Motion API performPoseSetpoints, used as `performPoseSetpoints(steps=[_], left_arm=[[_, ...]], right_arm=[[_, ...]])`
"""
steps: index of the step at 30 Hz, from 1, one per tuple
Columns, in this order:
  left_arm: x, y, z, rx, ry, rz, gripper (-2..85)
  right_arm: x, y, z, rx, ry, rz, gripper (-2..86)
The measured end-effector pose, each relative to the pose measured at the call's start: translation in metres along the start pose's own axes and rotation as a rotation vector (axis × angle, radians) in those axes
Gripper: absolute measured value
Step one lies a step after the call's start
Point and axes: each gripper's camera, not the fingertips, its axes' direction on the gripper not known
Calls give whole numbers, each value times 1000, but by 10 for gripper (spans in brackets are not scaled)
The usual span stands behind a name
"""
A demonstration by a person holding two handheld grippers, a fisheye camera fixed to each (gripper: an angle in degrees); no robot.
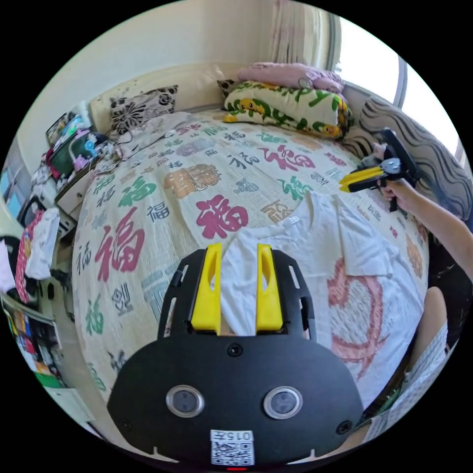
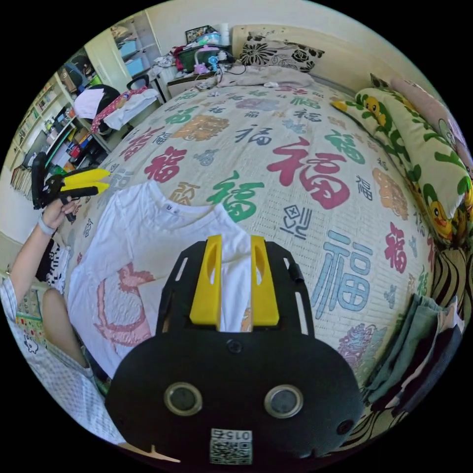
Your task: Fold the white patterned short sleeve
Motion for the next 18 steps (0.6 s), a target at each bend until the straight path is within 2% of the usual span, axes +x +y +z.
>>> performPoseSetpoints(steps=[2,5,7,9,11,14,18], left_arm=[[-1,-27,31,-70,-38,27,89],[-1,-49,78,-177,0,23,85],[-1,-53,98,-237,83,-4,80],[5,-51,119,-332,146,7,65],[10,-50,118,-318,137,20,32],[11,-58,114,-384,172,18,12],[20,-78,74,-297,128,5,2]], right_arm=[[10,-4,-1,-52,-23,22,108],[18,-8,-1,-139,-85,55,129],[18,-8,-5,-182,-128,68,120],[9,-3,-25,-185,-38,31,63],[-1,1,-40,-204,-29,-48,14],[-7,4,-70,-248,-75,-55,-3],[-7,9,-141,-145,-49,13,-9]])
